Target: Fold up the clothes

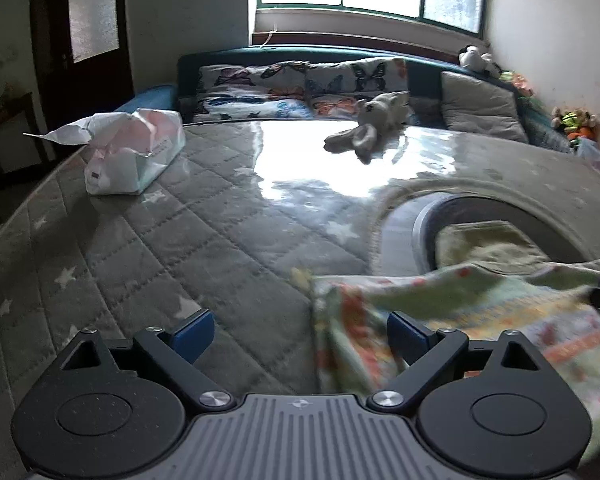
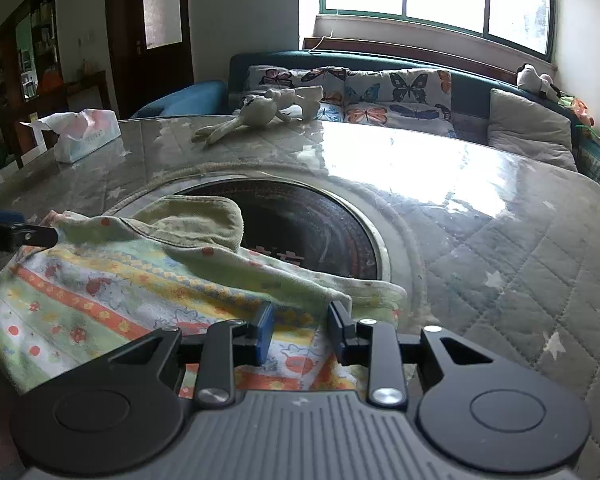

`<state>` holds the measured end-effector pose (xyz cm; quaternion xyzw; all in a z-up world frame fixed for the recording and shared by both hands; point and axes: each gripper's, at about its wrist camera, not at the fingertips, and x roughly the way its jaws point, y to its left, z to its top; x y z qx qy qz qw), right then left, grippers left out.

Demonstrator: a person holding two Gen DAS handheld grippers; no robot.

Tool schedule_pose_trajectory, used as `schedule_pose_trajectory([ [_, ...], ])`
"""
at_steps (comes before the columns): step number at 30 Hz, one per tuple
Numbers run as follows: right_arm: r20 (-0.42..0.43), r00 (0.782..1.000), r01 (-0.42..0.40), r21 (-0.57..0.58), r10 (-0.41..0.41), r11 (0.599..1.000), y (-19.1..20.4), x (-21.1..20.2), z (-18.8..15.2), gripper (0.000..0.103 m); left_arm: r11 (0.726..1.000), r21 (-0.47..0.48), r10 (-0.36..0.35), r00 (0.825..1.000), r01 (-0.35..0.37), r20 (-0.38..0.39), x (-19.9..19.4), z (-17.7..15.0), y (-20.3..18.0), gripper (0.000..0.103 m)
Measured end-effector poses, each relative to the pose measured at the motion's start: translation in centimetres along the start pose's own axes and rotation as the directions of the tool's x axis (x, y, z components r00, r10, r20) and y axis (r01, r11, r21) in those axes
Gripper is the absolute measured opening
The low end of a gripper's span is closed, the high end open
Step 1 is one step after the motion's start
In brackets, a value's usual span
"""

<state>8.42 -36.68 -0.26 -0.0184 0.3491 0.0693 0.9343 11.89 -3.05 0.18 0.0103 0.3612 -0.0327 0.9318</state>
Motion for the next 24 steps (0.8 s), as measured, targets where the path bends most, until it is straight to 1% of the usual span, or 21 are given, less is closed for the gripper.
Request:
schedule_pose_trajectory([
  [5,0.002,1.000,0.005,0.012,-0.005,1.000,-0.3,-0.2,0.2,0.030,0.999,-0.051,-0.004,1.000,0.004,-0.008,0.7,0.6,1.0,0.093],
  [7,0.007,1.000,0.002,-0.002,-0.002,1.000,0.1,-0.6,0.4,0.030,0.998,-0.057,-0.012,1.000,0.011,-0.007,0.3,0.6,1.1,0.093],
  [10,0.019,0.999,-0.034,-0.038,0.035,0.999,1.3,-1.6,0.7,0.031,0.997,-0.075,-0.025,1.000,0.024,-0.007,-0.5,0.4,1.4,0.095],
  [12,0.024,0.997,-0.066,-0.082,0.068,0.994,2.6,-2.4,0.8,0.035,0.995,-0.097,-0.037,0.999,0.036,-0.012,-1.0,0.3,1.7,0.096],
  [15,0.018,0.991,-0.129,-0.164,0.133,0.978,5.2,-3.4,0.9,0.036,0.991,-0.126,-0.052,0.998,0.049,-0.021,-1.6,0.0,2.2,0.099],
  [19,-0.010,0.973,-0.223,-0.281,0.229,0.933,9.5,-4.3,0.8,0.036,0.988,-0.146,-0.052,0.998,0.048,-0.023,-2.5,-0.3,2.6,0.101],
  [21,-0.030,0.962,-0.265,-0.346,0.272,0.900,11.8,-4.5,0.5,0.036,0.985,-0.166,-0.063,0.998,0.058,-0.028,-2.9,-0.5,2.9,0.101],
  [24,-0.066,0.941,-0.326,-0.436,0.332,0.839,15.2,-4.9,0.2,0.036,0.978,-0.194,-0.078,0.996,0.070,-0.034,-3.4,-0.8,3.3,0.102],
])
